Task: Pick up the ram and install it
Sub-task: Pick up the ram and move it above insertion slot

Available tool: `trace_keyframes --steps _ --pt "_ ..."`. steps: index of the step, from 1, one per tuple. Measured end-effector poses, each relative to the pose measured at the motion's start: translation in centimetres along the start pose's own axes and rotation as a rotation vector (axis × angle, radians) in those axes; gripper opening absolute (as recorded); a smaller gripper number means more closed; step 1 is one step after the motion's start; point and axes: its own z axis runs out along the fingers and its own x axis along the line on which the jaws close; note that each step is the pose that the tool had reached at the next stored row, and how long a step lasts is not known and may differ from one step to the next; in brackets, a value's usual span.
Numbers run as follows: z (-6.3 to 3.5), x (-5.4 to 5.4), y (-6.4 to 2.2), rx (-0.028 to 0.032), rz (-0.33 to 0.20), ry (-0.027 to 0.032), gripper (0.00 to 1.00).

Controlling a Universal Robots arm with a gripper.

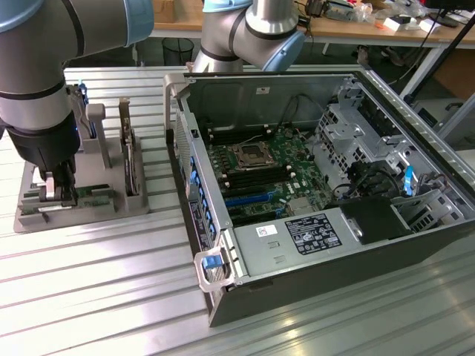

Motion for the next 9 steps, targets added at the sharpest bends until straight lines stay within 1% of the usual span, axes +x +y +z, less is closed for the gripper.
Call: trace_keyframes --steps 3,7,9 --pt "-0.56 0.0 0.02 0.0001 0.000 -0.0001 0.13" --pt "-1.00 0.0 0.03 0.0001 0.000 -0.0001 0.13" --pt "-1.54 0.1 0.05 0.0000 0.000 0.0000 0.13"
